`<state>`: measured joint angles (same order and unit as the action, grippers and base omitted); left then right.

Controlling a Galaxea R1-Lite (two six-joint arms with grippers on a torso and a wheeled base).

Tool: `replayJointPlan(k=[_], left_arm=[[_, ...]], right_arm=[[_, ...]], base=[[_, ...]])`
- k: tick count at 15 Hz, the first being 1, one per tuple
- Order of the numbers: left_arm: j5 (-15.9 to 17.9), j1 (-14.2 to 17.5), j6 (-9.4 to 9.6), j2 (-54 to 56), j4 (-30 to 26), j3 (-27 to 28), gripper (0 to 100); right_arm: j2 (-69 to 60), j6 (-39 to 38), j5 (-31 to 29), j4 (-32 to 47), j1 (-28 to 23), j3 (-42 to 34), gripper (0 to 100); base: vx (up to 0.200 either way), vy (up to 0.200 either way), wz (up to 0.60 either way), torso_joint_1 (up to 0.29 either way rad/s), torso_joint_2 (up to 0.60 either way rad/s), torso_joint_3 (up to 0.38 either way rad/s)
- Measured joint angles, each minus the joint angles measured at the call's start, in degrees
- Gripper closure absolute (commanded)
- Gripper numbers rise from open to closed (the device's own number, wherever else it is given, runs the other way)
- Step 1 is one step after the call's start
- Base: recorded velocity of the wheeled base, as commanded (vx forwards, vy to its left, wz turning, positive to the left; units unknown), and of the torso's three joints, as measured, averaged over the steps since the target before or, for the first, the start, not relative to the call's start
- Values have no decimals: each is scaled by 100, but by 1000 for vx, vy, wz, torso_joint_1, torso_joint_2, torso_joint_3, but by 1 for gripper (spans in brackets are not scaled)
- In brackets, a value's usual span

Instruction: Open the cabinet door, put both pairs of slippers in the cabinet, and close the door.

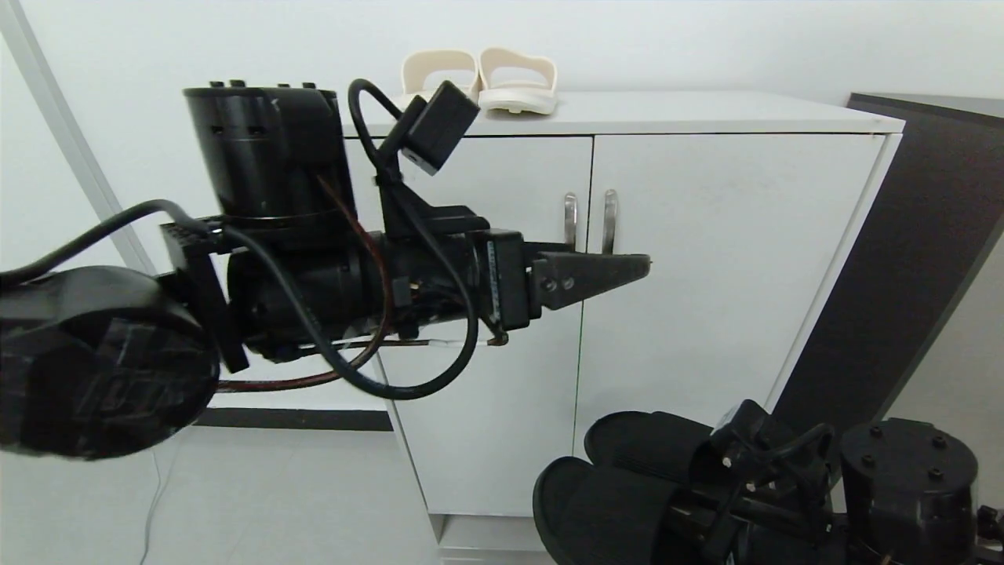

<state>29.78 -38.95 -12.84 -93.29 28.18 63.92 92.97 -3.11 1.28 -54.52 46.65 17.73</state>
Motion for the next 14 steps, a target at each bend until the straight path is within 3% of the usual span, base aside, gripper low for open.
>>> replayJointPlan(k=[2, 6, 10, 12, 14], left_arm=[[134, -18, -196, -397, 4, 490, 0], [128, -11, -249, -996, 6, 1031, 0], [-239, 17, -244, -1274, 26, 1180, 0], [-575, 12, -240, -1357, 26, 1303, 0], [-633, -7, -238, -1414, 26, 1403, 0]], right_arm=[[52, 2, 2, -50, 0, 5, 100], [119, 2, 2, -72, 0, 2, 100], [157, 2, 2, -74, 0, -6, 100], [182, 5, 2, -74, 0, -6, 100], [224, 2, 2, -104, 0, -6, 100]], base=[[0, 0, 0, 0, 0, 0], [0, 0, 0, 0, 0, 0], [0, 0, 0, 0, 0, 0], [0, 0, 0, 0, 0, 0], [0, 0, 0, 0, 0, 0]])
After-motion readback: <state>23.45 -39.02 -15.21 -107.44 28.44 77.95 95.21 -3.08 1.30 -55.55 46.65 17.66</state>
